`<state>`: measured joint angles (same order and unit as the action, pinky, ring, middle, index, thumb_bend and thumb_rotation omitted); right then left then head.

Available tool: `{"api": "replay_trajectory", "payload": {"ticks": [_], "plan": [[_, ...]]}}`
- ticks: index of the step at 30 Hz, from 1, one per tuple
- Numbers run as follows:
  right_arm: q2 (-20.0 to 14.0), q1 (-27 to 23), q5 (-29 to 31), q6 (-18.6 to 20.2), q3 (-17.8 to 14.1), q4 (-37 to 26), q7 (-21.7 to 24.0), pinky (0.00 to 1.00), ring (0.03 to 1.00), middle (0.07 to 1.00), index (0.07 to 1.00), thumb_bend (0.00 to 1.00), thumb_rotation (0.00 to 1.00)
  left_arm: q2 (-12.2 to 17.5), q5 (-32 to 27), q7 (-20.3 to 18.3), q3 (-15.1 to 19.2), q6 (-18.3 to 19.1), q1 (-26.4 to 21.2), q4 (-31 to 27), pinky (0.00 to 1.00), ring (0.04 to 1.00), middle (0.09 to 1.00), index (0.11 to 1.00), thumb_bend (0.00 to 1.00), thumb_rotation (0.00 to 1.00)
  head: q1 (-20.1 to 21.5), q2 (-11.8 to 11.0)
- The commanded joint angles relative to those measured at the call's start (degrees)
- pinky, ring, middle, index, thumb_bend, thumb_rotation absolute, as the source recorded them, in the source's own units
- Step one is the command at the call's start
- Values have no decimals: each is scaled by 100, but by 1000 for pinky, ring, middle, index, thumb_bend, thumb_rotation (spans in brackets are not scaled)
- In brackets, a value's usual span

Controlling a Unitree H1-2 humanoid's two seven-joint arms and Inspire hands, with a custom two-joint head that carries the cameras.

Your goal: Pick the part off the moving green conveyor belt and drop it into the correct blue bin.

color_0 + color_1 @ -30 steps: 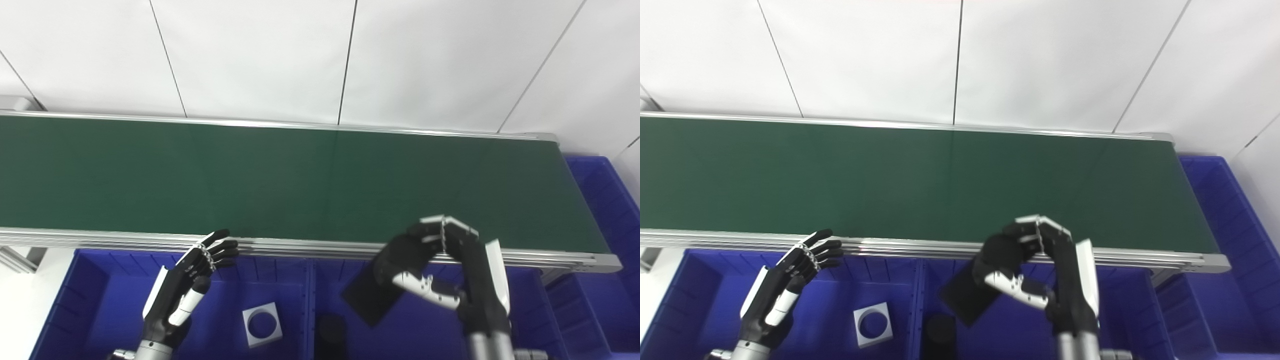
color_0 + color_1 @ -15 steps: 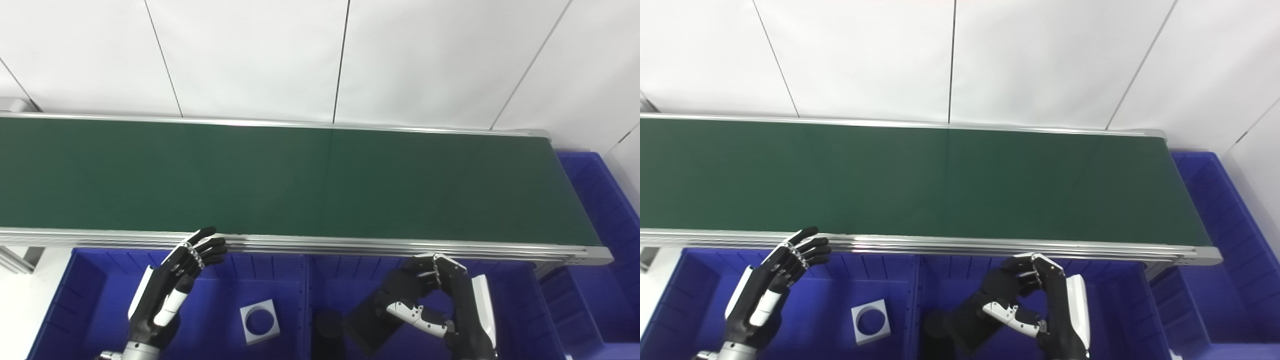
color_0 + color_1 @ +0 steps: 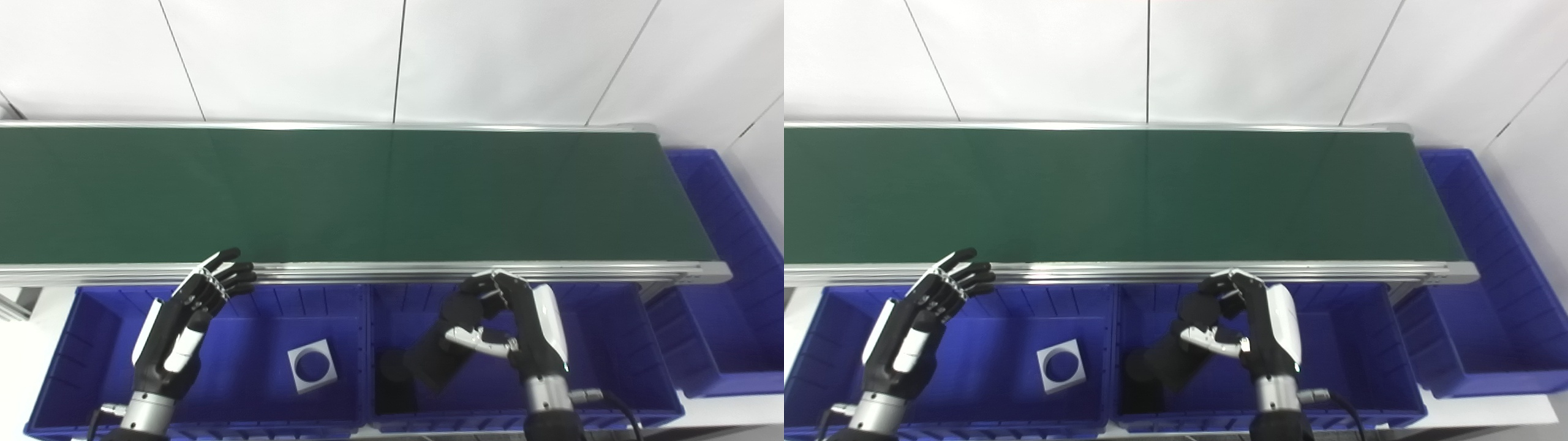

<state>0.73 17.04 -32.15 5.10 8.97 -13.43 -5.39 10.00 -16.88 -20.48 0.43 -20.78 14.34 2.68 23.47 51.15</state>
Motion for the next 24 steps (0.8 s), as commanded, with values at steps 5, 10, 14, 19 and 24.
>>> {"api": "replay_trajectory", "payload": {"ticks": [5, 10, 14, 19, 24], "plan": [[108, -272, -98, -130, 84, 276, -253, 376, 416, 502, 506, 518, 0, 147, -148, -9, 117, 79, -61, -254, 706, 737, 765, 826, 734, 742, -86, 108], [113, -342, -249, -453, 165, 564, -674, 370, 408, 500, 514, 517, 0, 170, -202, -80, 143, 65, -112, -191, 707, 733, 764, 825, 738, 742, -83, 70], [111, -348, -337, -500, 226, 618, -904, 396, 423, 496, 497, 519, 0, 192, -211, -95, 141, 39, -124, -172, 708, 736, 767, 828, 732, 752, -105, 55], [-13, -341, -485, -389, 357, 589, -916, 445, 431, 494, 512, 520, 0, 177, -153, -52, 146, 57, -120, -166, 706, 733, 763, 822, 746, 747, -104, 28], [-313, -330, -1104, 378, 701, 225, -136, 806, 828, 853, 852, 897, 581, 170, -170, -62, 130, 80, -118, -170, 709, 735, 764, 821, 745, 738, -147, 19]]}}
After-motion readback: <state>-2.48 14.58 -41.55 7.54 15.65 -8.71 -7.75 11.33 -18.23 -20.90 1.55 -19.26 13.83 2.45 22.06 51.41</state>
